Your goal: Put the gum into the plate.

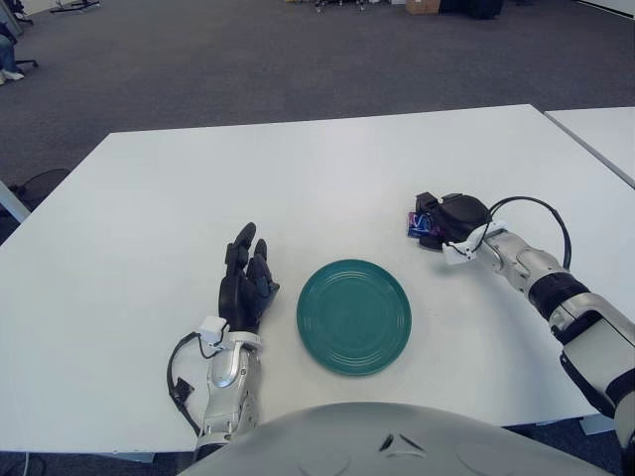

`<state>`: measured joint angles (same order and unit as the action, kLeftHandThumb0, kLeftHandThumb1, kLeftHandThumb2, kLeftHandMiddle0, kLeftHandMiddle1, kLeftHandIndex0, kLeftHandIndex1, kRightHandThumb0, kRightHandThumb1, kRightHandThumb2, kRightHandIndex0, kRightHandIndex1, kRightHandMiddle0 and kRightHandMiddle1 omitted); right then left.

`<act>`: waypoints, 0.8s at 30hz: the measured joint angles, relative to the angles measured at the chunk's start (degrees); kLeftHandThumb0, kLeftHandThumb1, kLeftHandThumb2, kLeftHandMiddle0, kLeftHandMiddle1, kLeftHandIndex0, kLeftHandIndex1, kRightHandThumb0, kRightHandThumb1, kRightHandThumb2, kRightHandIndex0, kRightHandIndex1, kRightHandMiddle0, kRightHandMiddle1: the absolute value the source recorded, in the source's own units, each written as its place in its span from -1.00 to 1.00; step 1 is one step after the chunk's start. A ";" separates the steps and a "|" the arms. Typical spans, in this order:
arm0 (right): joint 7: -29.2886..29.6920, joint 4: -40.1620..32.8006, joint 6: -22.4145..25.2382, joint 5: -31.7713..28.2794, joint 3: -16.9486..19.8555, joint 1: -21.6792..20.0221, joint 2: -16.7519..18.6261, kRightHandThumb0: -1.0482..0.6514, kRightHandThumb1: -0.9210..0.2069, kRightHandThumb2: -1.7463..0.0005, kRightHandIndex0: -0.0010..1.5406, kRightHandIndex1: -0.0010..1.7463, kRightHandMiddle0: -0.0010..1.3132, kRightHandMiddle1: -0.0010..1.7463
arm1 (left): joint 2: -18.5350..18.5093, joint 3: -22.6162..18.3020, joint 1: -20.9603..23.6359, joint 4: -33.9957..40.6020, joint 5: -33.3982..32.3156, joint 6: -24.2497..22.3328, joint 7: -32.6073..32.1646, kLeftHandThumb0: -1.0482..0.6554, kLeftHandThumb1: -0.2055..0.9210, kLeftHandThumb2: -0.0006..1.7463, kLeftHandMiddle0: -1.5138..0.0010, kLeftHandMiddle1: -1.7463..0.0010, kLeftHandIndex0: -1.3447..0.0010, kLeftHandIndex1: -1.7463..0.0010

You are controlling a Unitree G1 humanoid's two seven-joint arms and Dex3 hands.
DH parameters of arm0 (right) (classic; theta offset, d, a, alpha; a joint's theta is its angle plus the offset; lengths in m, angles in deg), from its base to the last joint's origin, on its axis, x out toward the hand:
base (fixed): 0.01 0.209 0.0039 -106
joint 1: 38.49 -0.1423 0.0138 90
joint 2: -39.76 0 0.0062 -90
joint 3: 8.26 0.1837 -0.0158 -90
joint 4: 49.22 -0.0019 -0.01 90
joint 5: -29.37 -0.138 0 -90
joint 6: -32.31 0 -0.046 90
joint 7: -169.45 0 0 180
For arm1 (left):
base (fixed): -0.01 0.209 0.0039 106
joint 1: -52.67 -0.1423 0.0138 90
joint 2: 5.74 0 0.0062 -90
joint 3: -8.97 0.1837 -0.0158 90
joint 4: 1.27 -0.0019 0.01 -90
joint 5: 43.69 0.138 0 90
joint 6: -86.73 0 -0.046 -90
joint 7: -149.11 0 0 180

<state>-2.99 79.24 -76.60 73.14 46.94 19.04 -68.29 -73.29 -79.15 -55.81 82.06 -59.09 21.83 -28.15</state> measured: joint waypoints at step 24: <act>-16.82 -50.45 10.66 2.32 5.14 11.96 6.86 -0.30 -0.09 -0.37 0.56 1.00 -0.17 1.00 | -1.07 -4.59 0.82 -0.20 2.37 -1.71 -0.96 -0.53 1.00 -0.04 0.67 1.00 1.00 0.17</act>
<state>-19.80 28.79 -65.94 75.46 52.08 31.01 -61.43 -74.36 -83.75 -54.98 81.86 -56.72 20.13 -29.11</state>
